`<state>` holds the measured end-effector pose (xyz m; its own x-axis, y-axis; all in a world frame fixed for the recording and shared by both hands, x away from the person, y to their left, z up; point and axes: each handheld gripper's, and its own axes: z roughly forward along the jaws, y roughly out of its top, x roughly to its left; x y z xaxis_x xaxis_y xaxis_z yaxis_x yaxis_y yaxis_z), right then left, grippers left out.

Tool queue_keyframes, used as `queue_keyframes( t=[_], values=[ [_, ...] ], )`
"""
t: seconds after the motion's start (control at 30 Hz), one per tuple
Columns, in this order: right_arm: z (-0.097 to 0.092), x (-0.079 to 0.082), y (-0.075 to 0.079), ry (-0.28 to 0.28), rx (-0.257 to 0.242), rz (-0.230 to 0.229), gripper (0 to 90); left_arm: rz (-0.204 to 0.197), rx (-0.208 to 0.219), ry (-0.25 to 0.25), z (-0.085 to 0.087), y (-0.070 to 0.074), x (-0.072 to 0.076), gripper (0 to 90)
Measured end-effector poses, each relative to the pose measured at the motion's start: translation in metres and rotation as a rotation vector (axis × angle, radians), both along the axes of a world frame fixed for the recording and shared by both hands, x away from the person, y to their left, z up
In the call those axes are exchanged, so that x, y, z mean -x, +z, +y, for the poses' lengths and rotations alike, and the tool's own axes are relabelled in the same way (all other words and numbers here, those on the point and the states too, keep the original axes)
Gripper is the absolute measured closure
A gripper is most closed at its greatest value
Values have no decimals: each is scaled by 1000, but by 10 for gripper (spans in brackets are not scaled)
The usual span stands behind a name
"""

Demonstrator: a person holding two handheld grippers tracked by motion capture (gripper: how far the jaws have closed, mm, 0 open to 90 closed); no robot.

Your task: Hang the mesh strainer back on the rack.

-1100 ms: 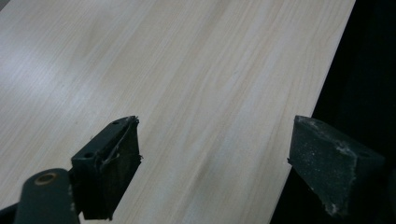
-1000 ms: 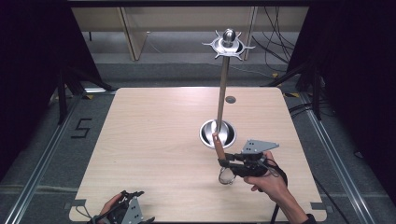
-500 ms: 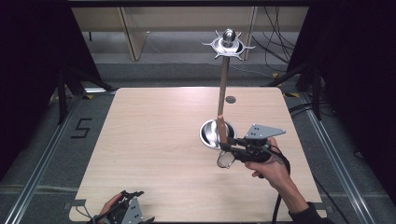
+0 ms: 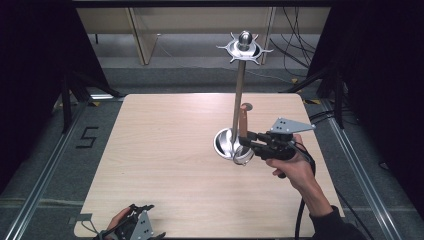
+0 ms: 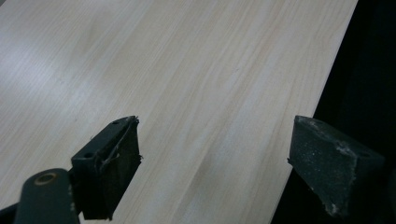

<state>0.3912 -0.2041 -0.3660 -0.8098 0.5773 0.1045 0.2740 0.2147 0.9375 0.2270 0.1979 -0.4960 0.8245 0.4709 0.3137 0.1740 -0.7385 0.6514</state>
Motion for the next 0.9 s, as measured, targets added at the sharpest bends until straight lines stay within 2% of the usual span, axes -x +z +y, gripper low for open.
queue_keyframes(
  t=[0.1,0.13,0.3,0.43,0.6,0.67,0.7,0.73,0.83,0.9],
  values=[
    [-2,-4,8,-12,-9,-23,709,2,-8,-4,0,0,0,157],
    [-3,-5,14,-26,-17,-13,710,2,-10,-4,0,0,0,157],
    [-5,-10,27,-47,-29,-23,710,2,-9,-4,0,0,0,157],
    [-10,-14,42,-63,-41,-54,710,4,-16,-7,0,0,0,157],
    [-11,-15,52,-76,-54,-47,710,3,-10,-5,0,0,0,158],
    [-13,-19,60,-77,-67,-72,710,4,-13,-5,0,0,0,158],
    [-13,-18,62,-88,-69,-64,710,4,-11,-5,0,0,0,157],
    [-14,-20,64,-92,-64,-75,710,4,-10,-6,0,0,0,158],
    [-16,-20,68,-100,-64,-64,710,5,-14,-7,0,0,0,158],
    [-17,-22,73,-110,-66,-91,710,5,-11,-6,0,0,0,157]
  ],
)
